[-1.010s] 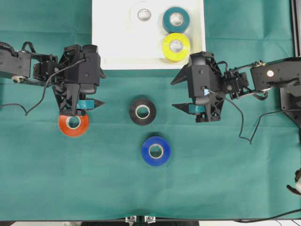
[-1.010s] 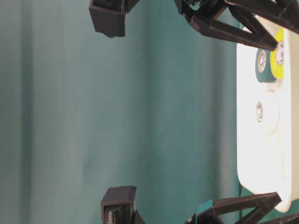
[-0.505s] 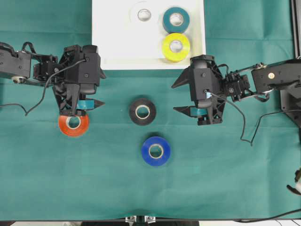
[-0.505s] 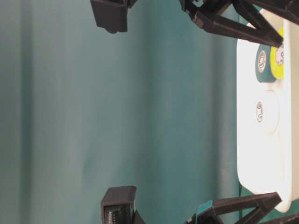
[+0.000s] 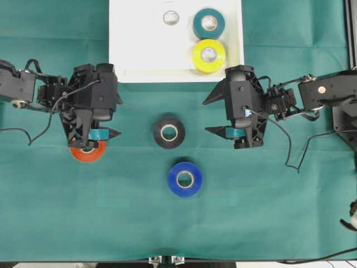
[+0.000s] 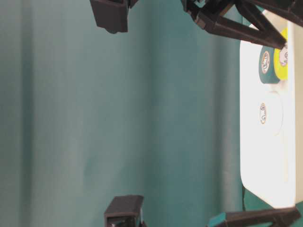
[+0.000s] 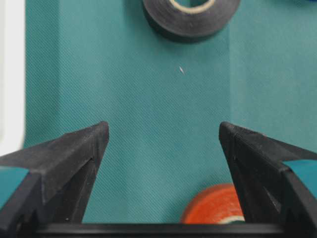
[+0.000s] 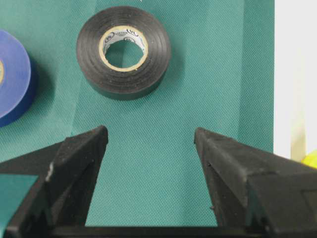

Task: Put the tape alternately from left to right into the white case.

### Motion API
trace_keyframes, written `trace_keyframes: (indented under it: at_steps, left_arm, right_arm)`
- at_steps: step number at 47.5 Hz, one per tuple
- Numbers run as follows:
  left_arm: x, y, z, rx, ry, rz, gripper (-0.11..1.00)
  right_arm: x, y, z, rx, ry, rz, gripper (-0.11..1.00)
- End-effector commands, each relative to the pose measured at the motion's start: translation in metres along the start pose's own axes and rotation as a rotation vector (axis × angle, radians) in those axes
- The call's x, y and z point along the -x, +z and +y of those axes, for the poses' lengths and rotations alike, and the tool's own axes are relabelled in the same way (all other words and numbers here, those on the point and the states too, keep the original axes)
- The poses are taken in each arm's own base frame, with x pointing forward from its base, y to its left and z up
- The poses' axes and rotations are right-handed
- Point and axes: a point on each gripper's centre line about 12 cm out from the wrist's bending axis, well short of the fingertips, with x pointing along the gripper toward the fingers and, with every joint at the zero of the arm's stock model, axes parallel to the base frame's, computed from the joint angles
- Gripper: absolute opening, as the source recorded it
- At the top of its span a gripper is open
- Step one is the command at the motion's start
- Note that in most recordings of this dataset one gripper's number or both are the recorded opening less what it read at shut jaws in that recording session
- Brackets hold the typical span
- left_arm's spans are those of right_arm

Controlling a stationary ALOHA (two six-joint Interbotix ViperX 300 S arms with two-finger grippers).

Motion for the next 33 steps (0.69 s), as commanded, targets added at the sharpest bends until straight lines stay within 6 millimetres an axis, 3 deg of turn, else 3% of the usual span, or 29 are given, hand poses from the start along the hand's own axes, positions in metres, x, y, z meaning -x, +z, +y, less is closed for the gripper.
trace_keyframes:
  at_steps: [1, 14, 33]
  left_arm:
    - [0.006, -0.006, -0.007, 0.012, -0.016, 0.003, 0.76]
    - [0.018, -0.035, -0.019, 0.066, -0.041, 0.048, 0.76]
    - [0.032, -0.058, -0.017, 0.104, -0.043, 0.063, 0.76]
  right_arm:
    - [0.003, 0.008, 0.002, 0.004, 0.011, -0.033, 0.8]
    - [0.003, 0.009, 0.003, 0.002, 0.012, -0.036, 0.8]
    - [0.003, 0.009, 0.003, 0.004, 0.012, -0.036, 0.8]
